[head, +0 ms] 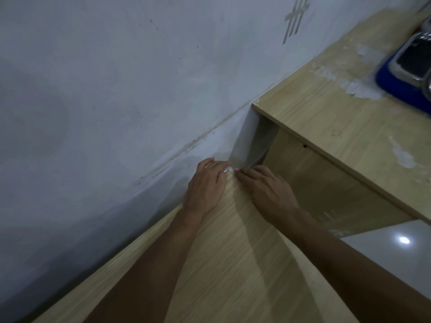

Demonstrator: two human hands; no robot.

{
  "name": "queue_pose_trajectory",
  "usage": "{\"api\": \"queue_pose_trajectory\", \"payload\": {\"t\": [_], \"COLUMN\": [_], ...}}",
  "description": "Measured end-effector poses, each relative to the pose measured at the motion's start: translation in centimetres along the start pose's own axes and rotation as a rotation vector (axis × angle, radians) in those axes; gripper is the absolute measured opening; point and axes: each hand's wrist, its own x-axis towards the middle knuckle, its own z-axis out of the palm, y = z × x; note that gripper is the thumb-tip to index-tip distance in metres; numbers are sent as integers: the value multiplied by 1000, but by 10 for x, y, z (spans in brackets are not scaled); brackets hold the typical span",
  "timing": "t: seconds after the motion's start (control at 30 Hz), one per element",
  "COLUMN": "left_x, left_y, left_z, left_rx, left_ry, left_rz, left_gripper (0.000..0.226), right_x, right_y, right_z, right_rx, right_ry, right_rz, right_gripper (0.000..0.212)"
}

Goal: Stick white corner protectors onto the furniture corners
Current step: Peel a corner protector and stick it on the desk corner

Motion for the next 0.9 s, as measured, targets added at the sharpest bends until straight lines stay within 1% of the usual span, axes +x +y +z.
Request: {"api": "queue_pose_trajectory", "payload": {"t": [0.1, 0.3, 0.4, 0.53, 0.7, 0.8, 0.87, 0.9], "left_x": [0, 2, 1, 0, 1, -2, -6, -10], "left_y": [1, 2, 5, 4, 3, 3, 5, 5], "left_z": [0, -2, -5, -6, -8, -7, -6, -7], "left_rx": [-44, -122, -164, -216, -249, -211, -175, -121], "left_ry": [-9, -66, -92, -117, -126, -138, -70, -39], "left_rz": [-49, -112, -178, -260, -281, -236, -221, -172], "left_gripper": [40, 49, 55, 51, 55, 43, 40, 42], "right_x": [-3, 4, 8, 20, 24, 23, 16, 12], "right_y": [5, -1, 4, 4, -4, -8, -10, -11], "right_z": [2, 1, -8, -17, -10, -10, -2, 3], "right_rx": [-39, -94, -95, -116, -45, 12, 104, 160], "right_ry": [-20, -52, -84, -131, -148, -98, -53, -27], "right_rz": [-6, -5, -13, -27, 5, 5, 36, 57], "right_gripper": [56, 55, 55, 56, 55, 50, 48, 47]}}
